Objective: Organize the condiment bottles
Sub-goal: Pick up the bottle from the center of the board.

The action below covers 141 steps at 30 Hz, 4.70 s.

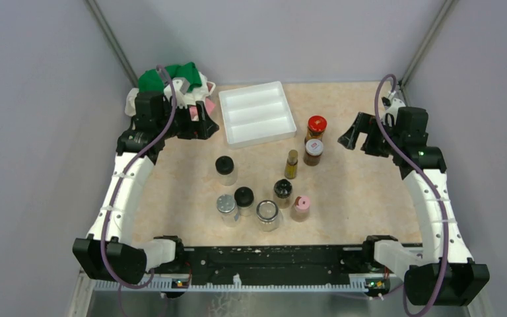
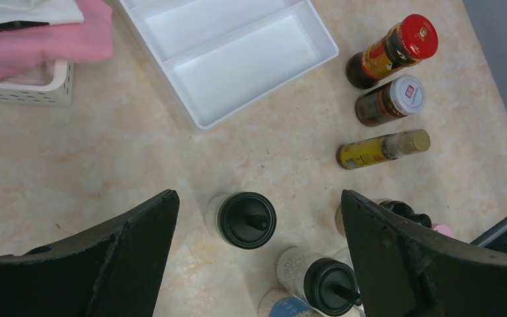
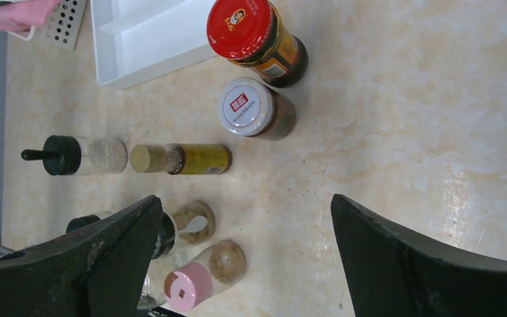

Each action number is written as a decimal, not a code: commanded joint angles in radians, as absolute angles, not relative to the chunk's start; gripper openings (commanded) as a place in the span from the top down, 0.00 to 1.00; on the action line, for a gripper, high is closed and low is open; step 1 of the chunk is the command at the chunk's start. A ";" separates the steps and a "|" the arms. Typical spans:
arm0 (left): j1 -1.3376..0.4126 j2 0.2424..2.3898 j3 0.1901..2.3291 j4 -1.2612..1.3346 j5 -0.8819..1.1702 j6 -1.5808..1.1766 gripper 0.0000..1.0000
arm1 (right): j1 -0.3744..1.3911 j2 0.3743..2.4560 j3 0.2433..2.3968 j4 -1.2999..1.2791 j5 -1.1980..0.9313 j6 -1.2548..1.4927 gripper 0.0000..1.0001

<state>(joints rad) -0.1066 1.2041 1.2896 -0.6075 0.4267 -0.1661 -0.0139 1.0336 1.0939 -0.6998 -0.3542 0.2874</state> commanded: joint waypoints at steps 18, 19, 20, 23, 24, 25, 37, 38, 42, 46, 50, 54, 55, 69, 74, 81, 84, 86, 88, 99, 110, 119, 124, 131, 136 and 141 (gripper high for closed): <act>-0.114 1.194 1.282 -0.600 0.381 -0.166 0.01 | -0.009 1.030 1.050 -0.666 -0.420 0.270 0.01; -0.114 1.195 1.282 -0.600 0.381 -0.167 0.01 | -0.008 1.026 1.048 -0.666 -0.419 0.269 0.01; -0.114 1.197 1.282 -0.600 0.384 -0.167 0.01 | -0.008 1.022 1.044 -0.664 -0.418 0.268 0.01; -0.114 1.199 1.282 -0.598 0.380 -0.169 0.01 | -0.007 1.021 1.033 -0.651 -0.429 0.271 0.01; -0.114 1.199 1.278 -0.590 0.377 -0.173 0.01 | -0.008 1.024 1.030 -0.645 -0.435 0.275 0.01; -0.114 1.198 1.272 -0.581 0.376 -0.178 0.01 | -0.007 1.029 1.030 -0.635 -0.441 0.279 0.01; -0.132 1.300 1.242 -0.371 0.266 -0.181 0.01 | 0.052 1.154 1.046 -0.404 -0.426 0.347 0.01; -0.132 1.309 1.242 -0.355 0.264 -0.182 0.01 | 0.052 1.164 1.048 -0.391 -0.413 0.349 0.01; -0.135 1.365 1.252 -0.301 0.236 -0.187 0.01 | 0.068 1.248 1.088 -0.390 -0.327 0.345 0.01; -0.145 1.444 1.292 -0.285 0.211 -0.196 0.01 | 0.133 1.364 1.180 -0.448 -0.185 0.279 0.01; -0.156 1.520 1.322 -0.227 0.270 -0.205 0.01 | 0.175 1.435 1.208 -0.432 -0.108 0.253 0.01; -0.165 1.613 1.363 -0.161 0.369 -0.237 0.01 | 0.190 1.499 1.220 -0.403 -0.109 0.252 0.01; -0.178 1.633 1.382 -0.160 0.363 -0.232 0.01 | 0.194 1.515 1.222 -0.392 -0.106 0.248 0.01; -0.317 1.780 1.519 -0.202 0.260 -0.137 0.01 | 0.247 1.735 1.357 -0.294 -0.153 0.201 0.01; -0.339 1.838 1.551 -0.223 0.250 -0.139 0.02 | 0.270 1.802 1.402 -0.281 -0.147 0.201 0.01; -0.377 1.917 1.616 -0.242 0.235 -0.155 0.09 | 0.275 1.839 1.409 -0.293 -0.099 0.199 0.20; -0.387 1.927 1.617 -0.237 0.228 -0.158 0.10 | 0.275 1.833 1.389 -0.283 -0.077 0.194 0.39; -0.392 1.933 1.616 -0.235 0.224 -0.159 0.11 | 0.274 1.836 1.385 -0.281 -0.052 0.189 0.41; -0.397 1.937 1.617 -0.233 0.215 -0.158 0.11 | 0.275 1.840 1.383 -0.279 -0.037 0.182 0.51; -0.454 2.038 1.651 -0.218 0.122 -0.198 0.36 | 0.275 1.820 1.358 -0.265 0.022 0.170 0.75; -0.486 2.189 1.760 -0.254 -0.038 -0.187 0.30 | 0.275 1.789 1.357 -0.281 0.028 0.167 0.76; -0.489 2.216 1.749 -0.296 -0.011 -0.195 0.30 | 0.274 1.759 1.350 -0.283 0.043 0.173 1.00; -0.502 2.180 1.681 -0.300 -0.008 -0.198 0.30 | 0.275 1.731 1.342 -0.290 0.048 0.179 1.00; -0.530 2.167 1.665 -0.348 -0.005 -0.198 0.30 | 0.274 1.674 1.321 -0.307 0.058 0.183 1.00; -0.548 2.145 1.657 -0.393 -0.005 -0.199 0.31 | 0.273 1.642 1.332 -0.329 0.067 0.179 1.00; -0.565 2.103 1.608 -0.397 -0.005 -0.185 0.32 | 0.273 1.619 1.339 -0.346 0.065 0.181 1.00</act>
<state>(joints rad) -0.5404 2.1807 1.6493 -0.3412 -0.0196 -0.1928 0.2665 1.7237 1.3003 -0.4038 0.0525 0.1848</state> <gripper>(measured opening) 0.681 0.704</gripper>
